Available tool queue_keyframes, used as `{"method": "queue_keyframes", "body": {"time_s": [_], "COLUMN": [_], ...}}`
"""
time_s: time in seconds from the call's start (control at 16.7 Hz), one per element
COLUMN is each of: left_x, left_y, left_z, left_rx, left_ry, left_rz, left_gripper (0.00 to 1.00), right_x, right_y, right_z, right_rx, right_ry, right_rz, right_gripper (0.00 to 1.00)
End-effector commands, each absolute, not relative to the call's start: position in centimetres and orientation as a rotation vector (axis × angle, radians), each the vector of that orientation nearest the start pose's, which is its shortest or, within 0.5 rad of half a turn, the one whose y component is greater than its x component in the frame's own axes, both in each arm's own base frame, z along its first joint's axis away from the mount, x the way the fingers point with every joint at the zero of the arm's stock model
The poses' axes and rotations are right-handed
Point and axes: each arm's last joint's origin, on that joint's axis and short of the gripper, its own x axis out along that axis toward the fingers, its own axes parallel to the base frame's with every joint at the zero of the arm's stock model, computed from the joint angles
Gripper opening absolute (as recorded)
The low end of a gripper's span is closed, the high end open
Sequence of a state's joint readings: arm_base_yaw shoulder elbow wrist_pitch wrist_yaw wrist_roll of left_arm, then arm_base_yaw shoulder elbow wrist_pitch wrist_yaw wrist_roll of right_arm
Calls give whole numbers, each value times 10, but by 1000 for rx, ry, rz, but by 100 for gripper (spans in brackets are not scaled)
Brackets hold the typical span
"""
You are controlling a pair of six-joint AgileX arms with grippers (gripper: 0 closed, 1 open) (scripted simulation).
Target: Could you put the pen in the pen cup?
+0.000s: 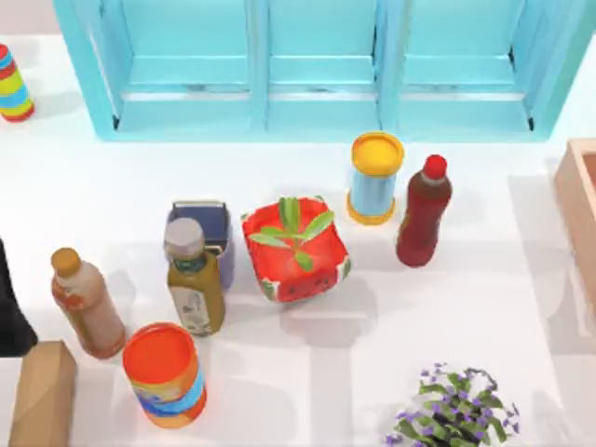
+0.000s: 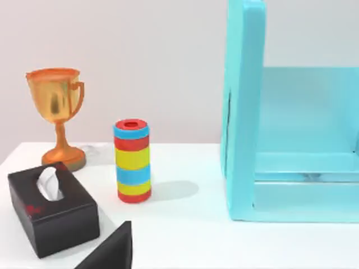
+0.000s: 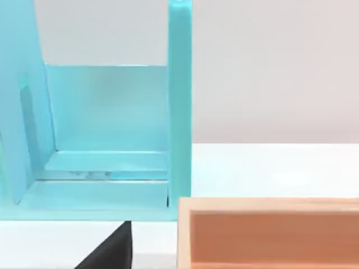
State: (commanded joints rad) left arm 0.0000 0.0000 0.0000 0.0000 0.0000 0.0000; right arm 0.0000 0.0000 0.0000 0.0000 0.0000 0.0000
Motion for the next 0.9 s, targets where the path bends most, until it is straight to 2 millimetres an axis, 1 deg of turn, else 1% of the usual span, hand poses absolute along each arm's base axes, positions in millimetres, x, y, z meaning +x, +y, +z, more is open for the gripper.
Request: {"method": "queue_keyframes", "body": {"time_s": [0.12, 0.24, 0.36, 0.54, 0.66, 0.72, 0.84, 0.9], "left_x": [106, 106, 107, 117, 132, 143, 170, 185], "left_y": [-1, 1, 4, 15, 27, 36, 62, 78], "left_z": [160, 167, 182, 215, 238, 247, 260, 262], "left_rx": [0, -1, -6, -27, -63, -92, -179, -239], "left_ry": [0, 14, 48, 147, 248, 310, 450, 522], "left_rz": [0, 6, 19, 51, 78, 94, 133, 155], "left_gripper": [100, 100, 100, 100, 100, 100, 100, 100], "right_x": [106, 106, 106, 106, 106, 106, 106, 106], "right_y": [-1, -1, -1, -1, -1, -1, -1, -1], "right_z": [160, 160, 160, 160, 160, 160, 160, 160], "right_rx": [0, 0, 0, 0, 0, 0, 0, 0], "right_ry": [0, 0, 0, 0, 0, 0, 0, 0], "right_rz": [0, 0, 0, 0, 0, 0, 0, 0], "right_gripper": [100, 100, 100, 100, 100, 100, 100, 100]}}
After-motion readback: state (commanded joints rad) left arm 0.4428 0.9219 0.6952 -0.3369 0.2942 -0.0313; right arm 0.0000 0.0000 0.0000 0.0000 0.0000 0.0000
